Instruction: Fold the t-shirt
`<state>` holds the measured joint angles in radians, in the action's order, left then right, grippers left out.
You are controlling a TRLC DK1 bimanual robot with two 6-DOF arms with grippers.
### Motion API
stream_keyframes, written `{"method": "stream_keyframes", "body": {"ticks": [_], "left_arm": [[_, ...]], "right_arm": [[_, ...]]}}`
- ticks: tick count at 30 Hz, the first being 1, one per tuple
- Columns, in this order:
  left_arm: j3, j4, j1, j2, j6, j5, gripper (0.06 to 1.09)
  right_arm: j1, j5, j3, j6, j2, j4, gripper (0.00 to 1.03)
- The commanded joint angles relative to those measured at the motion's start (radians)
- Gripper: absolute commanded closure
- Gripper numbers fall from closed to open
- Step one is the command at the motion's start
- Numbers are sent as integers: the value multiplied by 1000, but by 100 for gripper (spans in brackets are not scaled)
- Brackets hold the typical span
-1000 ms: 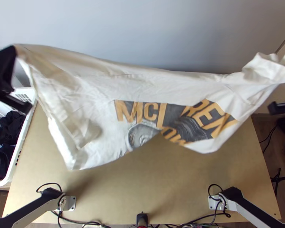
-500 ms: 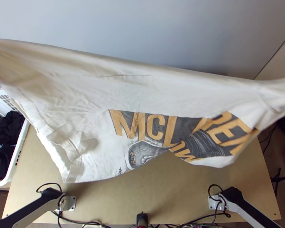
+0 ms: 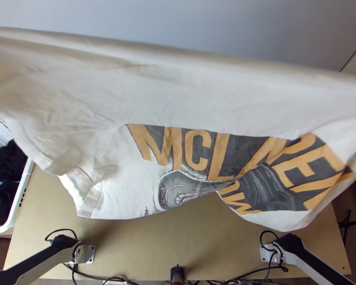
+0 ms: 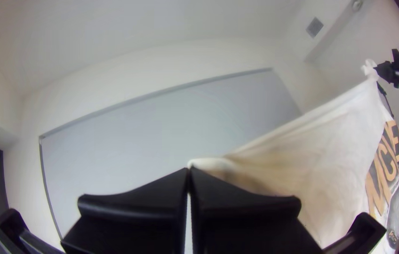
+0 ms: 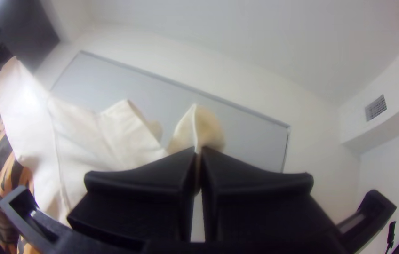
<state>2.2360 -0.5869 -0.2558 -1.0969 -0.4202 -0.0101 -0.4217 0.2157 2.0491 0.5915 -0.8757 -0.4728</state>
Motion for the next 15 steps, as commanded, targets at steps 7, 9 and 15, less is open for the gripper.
{"method": "stream_keyframes", "body": {"ticks": [7, 9, 15], "left_arm": [[-24, -116, 4, 55, 8, 21, 105], [-38, -133, 6, 74, 9, 21, 105], [-187, -202, 4, 186, 34, -11, 105]], "right_arm": [[40, -9, 141, -176, -3, -240, 100], [72, -21, 181, -180, 6, -306, 100], [127, -59, 114, -233, 119, -491, 100]]}}
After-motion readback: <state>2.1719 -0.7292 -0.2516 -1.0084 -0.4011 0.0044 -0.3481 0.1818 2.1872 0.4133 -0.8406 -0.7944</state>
